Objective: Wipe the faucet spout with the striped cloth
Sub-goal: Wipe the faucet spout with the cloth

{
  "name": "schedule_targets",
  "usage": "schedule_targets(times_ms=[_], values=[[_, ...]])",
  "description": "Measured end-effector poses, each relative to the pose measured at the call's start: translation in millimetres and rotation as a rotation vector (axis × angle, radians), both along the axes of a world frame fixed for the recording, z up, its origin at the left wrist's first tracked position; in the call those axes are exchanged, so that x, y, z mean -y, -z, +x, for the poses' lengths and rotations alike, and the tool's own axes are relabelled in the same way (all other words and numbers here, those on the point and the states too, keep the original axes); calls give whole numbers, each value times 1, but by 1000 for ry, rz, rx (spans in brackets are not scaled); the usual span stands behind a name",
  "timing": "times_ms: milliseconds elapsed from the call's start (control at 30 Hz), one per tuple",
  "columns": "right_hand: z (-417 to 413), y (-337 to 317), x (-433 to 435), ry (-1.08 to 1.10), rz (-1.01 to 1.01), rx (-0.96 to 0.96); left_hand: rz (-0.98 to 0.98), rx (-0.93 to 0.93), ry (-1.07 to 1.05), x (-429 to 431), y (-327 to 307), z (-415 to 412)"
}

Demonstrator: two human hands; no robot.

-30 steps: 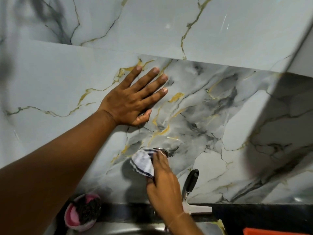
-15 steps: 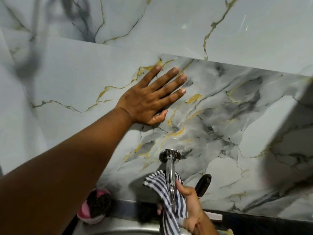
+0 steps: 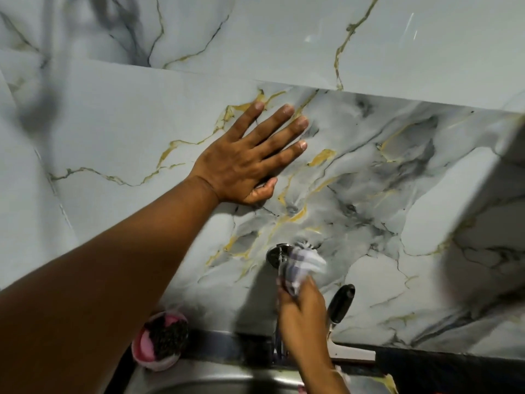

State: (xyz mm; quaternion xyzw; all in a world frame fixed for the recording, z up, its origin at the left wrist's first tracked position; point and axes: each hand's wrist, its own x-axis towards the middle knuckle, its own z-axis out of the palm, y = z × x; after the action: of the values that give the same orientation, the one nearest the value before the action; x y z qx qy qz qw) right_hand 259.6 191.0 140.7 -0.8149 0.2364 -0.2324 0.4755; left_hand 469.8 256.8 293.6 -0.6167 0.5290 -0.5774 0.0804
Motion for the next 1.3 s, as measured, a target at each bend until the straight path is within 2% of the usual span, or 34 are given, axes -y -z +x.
schedule_targets(times_ms=[67,133,167,233,300,400,533,600,667,733,800,900,967,1000,1100,1133,1233,1300], values=[[-5,14,8,-102,-446,-86,-1,4,-10,-1,0,1],[-24,21,8,-213,-781,-189,-7,5,2,0,0,2],[-34,25,5,-305,-919,-208,-6,2,8,1,1,2],[-43,31,8,-389,-1127,-115,-3,-4,11,1,2,1],[-22,13,16,-455,-1058,-142,-5,7,5,1,1,3],[15,-25,17,-363,-871,-192,-18,14,5,1,0,2],[-11,-3,1,-485,-1134,-292,-15,7,13,1,2,3],[-32,13,2,-543,-1297,-205,-14,4,9,1,3,3],[-23,13,13,-590,-1361,-228,-8,6,8,1,1,2],[-1,-8,20,-589,-1234,-252,-6,8,10,1,0,3],[19,-26,22,-456,-960,-190,-8,3,6,1,0,2],[13,-9,8,-165,-316,-13,-11,6,9,1,2,0],[0,2,-4,11,148,13,-16,4,8,1,2,1],[-1,1,-1,34,346,-22,-16,6,5,1,1,1],[16,-6,35,-185,1015,-107,-2,12,10,1,-1,1],[19,-8,42,-237,1166,-85,-5,11,9,1,0,1],[6,16,40,-291,1361,-49,-17,10,6,0,1,1],[-4,35,34,-324,1370,-38,-18,20,5,1,0,2]])
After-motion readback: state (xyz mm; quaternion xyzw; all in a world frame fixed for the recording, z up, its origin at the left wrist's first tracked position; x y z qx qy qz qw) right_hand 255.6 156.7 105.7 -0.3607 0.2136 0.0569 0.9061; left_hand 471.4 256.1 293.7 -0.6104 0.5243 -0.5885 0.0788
